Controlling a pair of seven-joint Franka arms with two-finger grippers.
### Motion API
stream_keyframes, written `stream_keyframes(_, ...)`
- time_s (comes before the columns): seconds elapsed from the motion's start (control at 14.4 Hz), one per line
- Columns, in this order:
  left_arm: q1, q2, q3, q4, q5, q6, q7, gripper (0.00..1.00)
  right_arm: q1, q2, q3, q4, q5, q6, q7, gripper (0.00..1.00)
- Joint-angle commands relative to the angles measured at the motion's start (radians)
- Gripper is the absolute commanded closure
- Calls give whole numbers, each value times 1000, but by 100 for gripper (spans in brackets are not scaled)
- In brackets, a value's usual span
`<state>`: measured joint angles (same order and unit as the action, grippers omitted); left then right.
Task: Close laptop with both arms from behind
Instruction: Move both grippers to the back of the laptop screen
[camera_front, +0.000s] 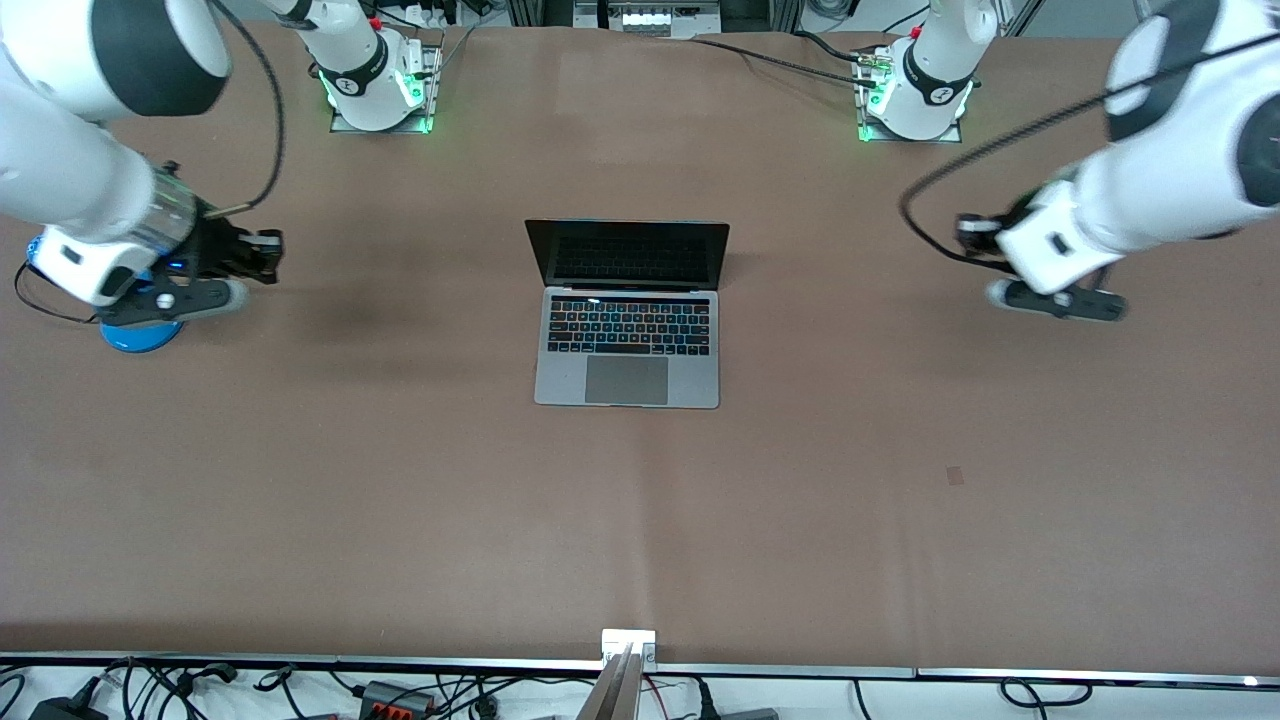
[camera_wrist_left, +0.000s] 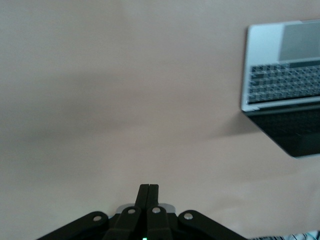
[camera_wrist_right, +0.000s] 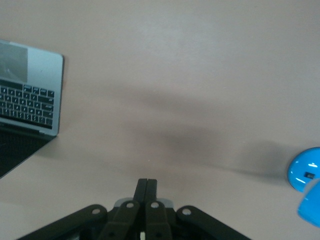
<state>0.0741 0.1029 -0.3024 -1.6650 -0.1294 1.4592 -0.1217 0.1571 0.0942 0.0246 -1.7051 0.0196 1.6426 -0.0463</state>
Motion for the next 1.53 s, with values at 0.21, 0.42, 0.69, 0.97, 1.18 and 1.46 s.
stream_keyframes(0.21,12,-169,-81,-229,-185,32,-24,99,159,10,-8,-70,81,-13,86,100)
stream_keyframes(0.42,12,-221,-171,-327,-193,99,-64,99,232,27,-6,-79,144,-62,245,100)
stream_keyframes(0.69,10,-230,-291,-456,-275,246,-76,99,337,84,-8,-79,229,-75,368,100)
stream_keyframes(0.97,10,-314,-343,-588,-396,361,-47,99,389,111,-8,-91,312,-31,434,100)
stream_keyframes(1.18,10,-319,-348,-646,-464,449,48,99,395,27,-6,-233,330,153,436,100)
stream_keyframes(1.46,-33,-316,-380,-736,-600,616,106,99,414,-50,-6,-323,335,238,439,100)
